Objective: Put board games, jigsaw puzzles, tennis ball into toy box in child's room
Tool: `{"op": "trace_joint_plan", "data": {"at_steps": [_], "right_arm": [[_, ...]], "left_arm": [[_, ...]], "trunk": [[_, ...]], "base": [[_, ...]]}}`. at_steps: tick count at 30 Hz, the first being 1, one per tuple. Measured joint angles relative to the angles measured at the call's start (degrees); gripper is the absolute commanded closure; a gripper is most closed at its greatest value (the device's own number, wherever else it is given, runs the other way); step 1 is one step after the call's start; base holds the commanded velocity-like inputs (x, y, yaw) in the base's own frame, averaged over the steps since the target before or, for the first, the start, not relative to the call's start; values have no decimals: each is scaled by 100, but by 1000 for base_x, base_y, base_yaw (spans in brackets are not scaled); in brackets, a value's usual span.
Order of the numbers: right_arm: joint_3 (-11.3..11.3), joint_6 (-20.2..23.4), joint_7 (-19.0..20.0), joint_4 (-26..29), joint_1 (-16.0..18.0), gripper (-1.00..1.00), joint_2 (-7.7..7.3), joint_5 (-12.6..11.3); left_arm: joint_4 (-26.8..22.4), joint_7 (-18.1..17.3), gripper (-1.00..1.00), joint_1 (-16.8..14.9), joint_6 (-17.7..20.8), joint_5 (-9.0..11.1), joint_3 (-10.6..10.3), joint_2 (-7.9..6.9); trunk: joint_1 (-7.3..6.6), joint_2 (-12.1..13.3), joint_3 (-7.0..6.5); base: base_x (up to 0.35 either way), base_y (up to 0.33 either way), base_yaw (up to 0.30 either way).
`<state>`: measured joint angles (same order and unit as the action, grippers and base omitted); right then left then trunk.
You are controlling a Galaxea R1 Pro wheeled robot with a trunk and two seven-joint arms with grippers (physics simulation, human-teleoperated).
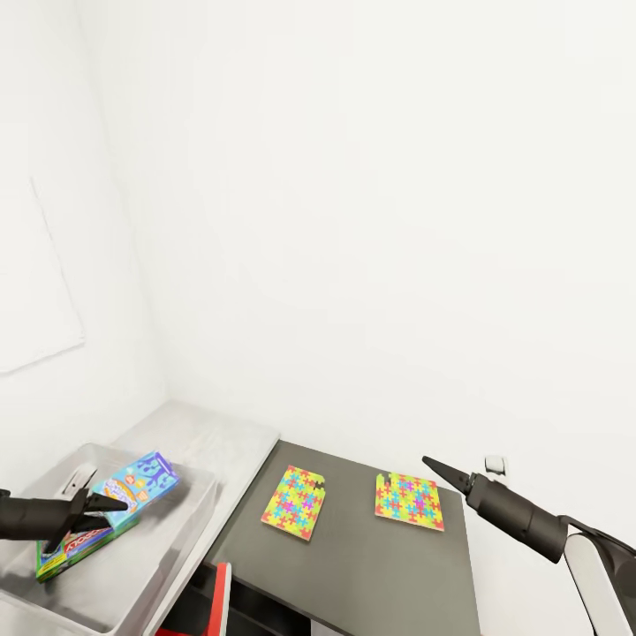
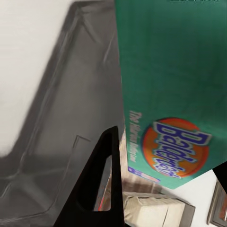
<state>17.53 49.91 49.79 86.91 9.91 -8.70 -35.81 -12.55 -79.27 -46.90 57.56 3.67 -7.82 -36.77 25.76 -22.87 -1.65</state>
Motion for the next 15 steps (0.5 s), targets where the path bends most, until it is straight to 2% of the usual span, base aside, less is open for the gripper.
{"op": "trace_joint_plan", "data": {"at_steps": [5,8,15], "right_arm": [[0,0,0,-5,0,-100,0,0],[0,0,0,-6,0,-100,0,0],[1,1,0,-6,0,-100,0,0]], "left_arm": [[96,239,100,0,20,7,27,29],[113,381,100,0,58,13,49,101],[249,479,100,0,93,19,68,154]], "trunk": [[0,0,0],[0,0,0],[0,0,0]], "base": [[0,0,0],[0,0,0],[0,0,0]]}}
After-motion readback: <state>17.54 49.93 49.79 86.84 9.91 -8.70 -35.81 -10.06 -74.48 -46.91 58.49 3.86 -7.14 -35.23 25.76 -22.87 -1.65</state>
